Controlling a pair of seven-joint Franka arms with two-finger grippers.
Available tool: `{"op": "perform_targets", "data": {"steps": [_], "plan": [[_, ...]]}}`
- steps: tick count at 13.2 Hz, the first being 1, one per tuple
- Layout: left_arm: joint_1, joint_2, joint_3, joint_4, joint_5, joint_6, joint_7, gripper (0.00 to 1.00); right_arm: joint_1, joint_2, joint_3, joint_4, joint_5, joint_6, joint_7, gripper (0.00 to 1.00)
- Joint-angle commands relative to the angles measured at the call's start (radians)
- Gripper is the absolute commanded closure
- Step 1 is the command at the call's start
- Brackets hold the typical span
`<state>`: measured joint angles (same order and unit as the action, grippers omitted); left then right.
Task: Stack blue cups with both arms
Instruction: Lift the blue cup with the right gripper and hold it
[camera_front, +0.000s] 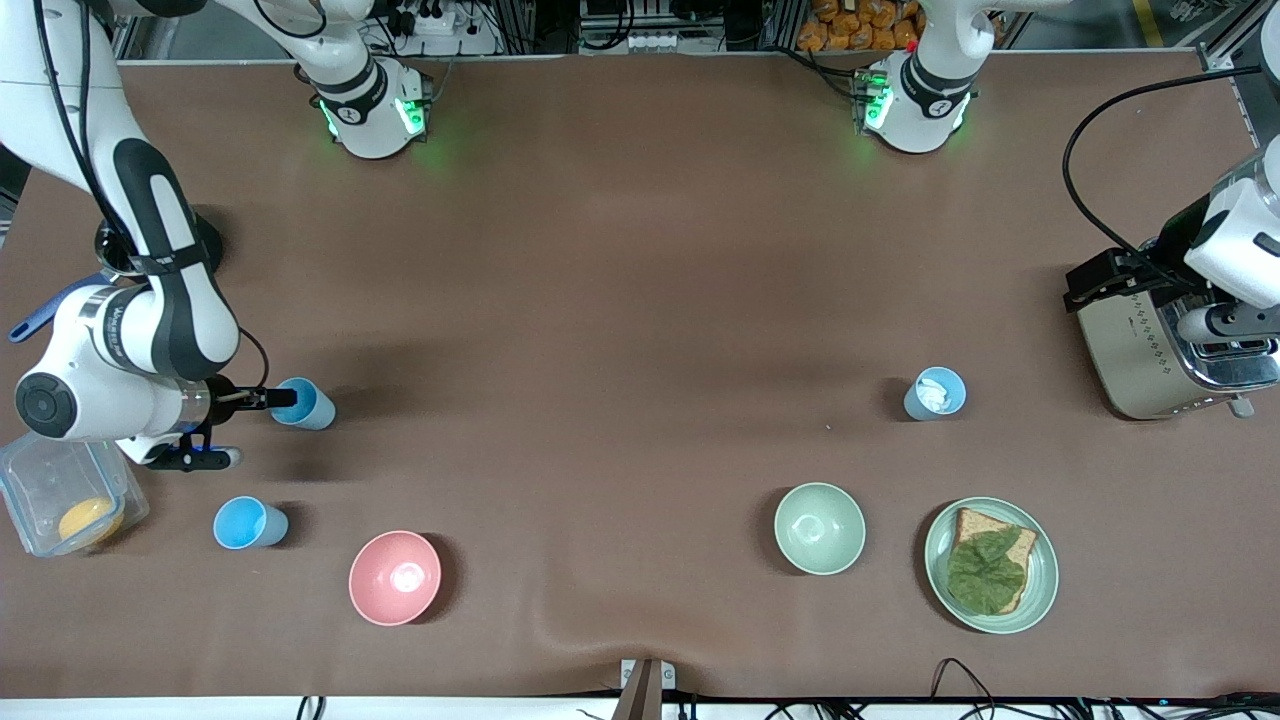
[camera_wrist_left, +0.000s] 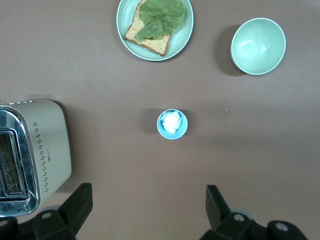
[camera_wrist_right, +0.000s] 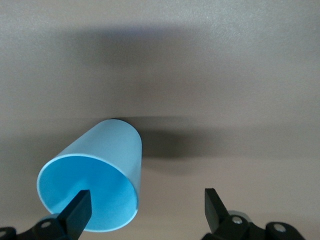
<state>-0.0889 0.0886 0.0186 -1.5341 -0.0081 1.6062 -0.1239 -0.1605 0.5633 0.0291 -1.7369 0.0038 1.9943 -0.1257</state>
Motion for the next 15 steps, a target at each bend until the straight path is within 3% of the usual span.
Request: {"op": "perform_targets", "data": {"steps": [1,9,10,11,12,13,15], "plan": [[0.0,0.003,0.0,0.006,0.01,0.004,0.024,0.0,0.002,0.016,0.0,0.002,0.018,0.014,-0.015,0.0],[0.0,0.005,0.001,0.011,0.011,0.004,0.026,0.0,0.001,0.035,0.0,0.002,0.018,0.024,-0.015,0.0],[0.001,0.005,0.001,0.011,0.011,0.004,0.026,0.0,0.001,0.035,0.0,0.002,0.018,0.026,-0.015,0.1],[0.003,0.003,0.001,0.011,0.013,0.004,0.026,0.0,-0.001,0.035,0.0,0.002,0.018,0.026,-0.018,0.66],[0.005,0.002,0.0,0.012,0.013,0.004,0.026,0.0,-0.004,0.033,0.0,0.002,0.018,0.026,-0.046,0.92],[0.006,0.002,0.001,0.026,0.014,0.003,0.026,0.0,-0.016,0.033,0.0,0.002,0.019,0.034,-0.075,0.97],[0.012,-0.003,0.0,0.037,0.016,0.003,0.026,0.0,-0.027,0.035,0.0,0.0,0.019,0.044,-0.101,0.97]]}}
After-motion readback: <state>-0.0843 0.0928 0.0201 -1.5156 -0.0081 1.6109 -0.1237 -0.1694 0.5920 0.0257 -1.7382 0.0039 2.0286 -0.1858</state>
